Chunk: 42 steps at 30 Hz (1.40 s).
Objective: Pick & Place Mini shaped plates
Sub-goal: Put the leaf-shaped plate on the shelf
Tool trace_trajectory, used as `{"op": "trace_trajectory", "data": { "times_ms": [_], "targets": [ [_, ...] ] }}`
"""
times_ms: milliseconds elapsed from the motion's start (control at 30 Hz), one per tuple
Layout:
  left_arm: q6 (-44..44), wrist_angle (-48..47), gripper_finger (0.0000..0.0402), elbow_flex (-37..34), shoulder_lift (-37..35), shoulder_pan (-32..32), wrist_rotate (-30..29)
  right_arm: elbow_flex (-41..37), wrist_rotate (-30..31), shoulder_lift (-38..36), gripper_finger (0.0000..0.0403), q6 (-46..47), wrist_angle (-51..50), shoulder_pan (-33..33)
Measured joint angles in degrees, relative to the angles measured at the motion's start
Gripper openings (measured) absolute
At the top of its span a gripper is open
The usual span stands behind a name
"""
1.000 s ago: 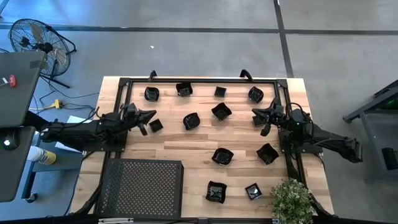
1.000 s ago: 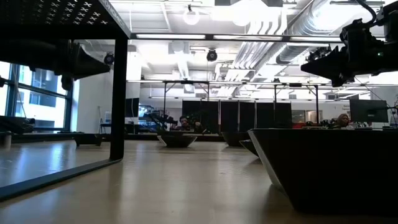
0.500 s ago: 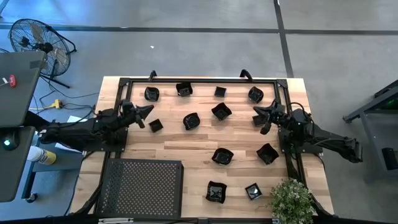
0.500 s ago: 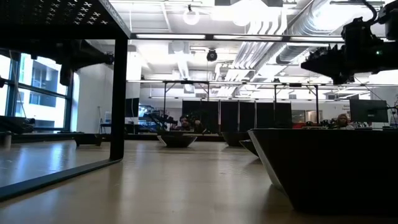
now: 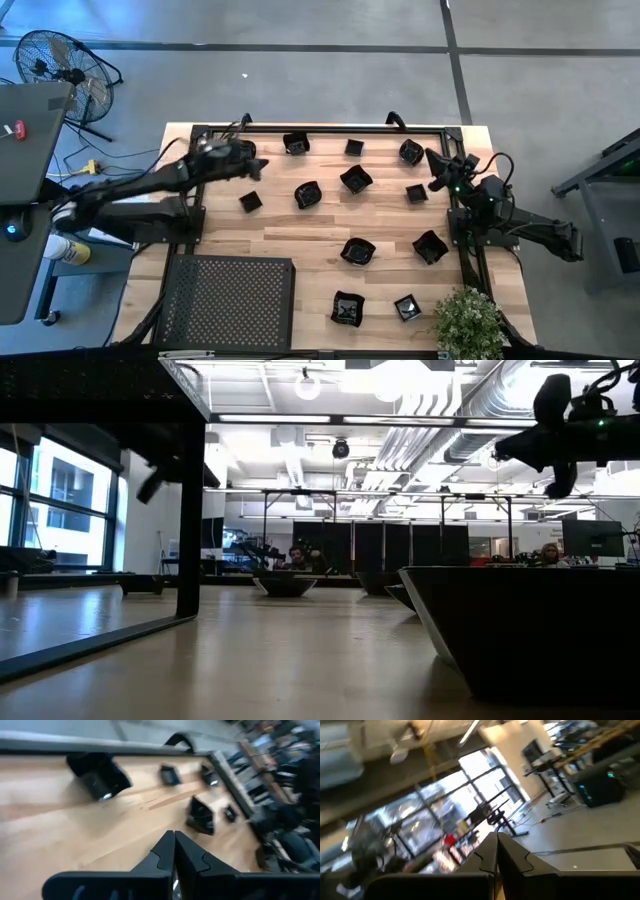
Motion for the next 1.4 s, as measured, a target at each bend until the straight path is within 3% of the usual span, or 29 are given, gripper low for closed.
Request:
{"op": "trace_trajectory", "data": {
  "times_ms": [233, 533, 767, 900, 1033, 1167, 1233, 1400],
  "targets": [
    [-3.4, -9.7, 0.0017, 16.3, 21.1, 2.6, 1.6, 0.0, -1.9, 0.0, 0.0001, 0.2, -0.8, 0.0],
    [-9.2, -29.5, 0.0131, 37.6, 39.8, 2.6, -6.0, 0.0, -4.3, 0.0, 0.0001, 0.4, -0.9, 0.0],
    [-14.7, -33.6, 0.0194, 40.4, 46.2, 2.6, -5.5, 0.0, -6.0, 0.0, 0.0, 0.2, -1.2, 0.0],
    [-18.6, -30.4, 0.02, 40.4, 46.6, 2.6, -5.4, 0.0, -6.2, 0.0, 0.0, 0.2, -1.4, 0.0],
    [-22.6, -20.7, 0.0199, 40.4, 46.4, 1.1, -0.2, 0.0, -6.7, 0.0, 0.0, -0.1, -1.4, 0.0],
    [-19.6, -11.7, 0.0183, 42.4, 47.1, -2.9, -3.2, 0.0, -7.7, 0.0, 0.0, -0.2, -2.1, 0.0],
    [-16.0, -13.9, 0.0168, 45.2, 49.2, -3.7, -4.3, 0.0, -8.1, 0.0, 0.0, -0.2, -2.4, 0.0],
    [-7.3, -30.1, 0.0126, 56.4, 57.1, -2.5, -5.2, 0.0, -9.8, 0.4, 0.0, -0.1, -3.0, 0.0]
  ]
}}
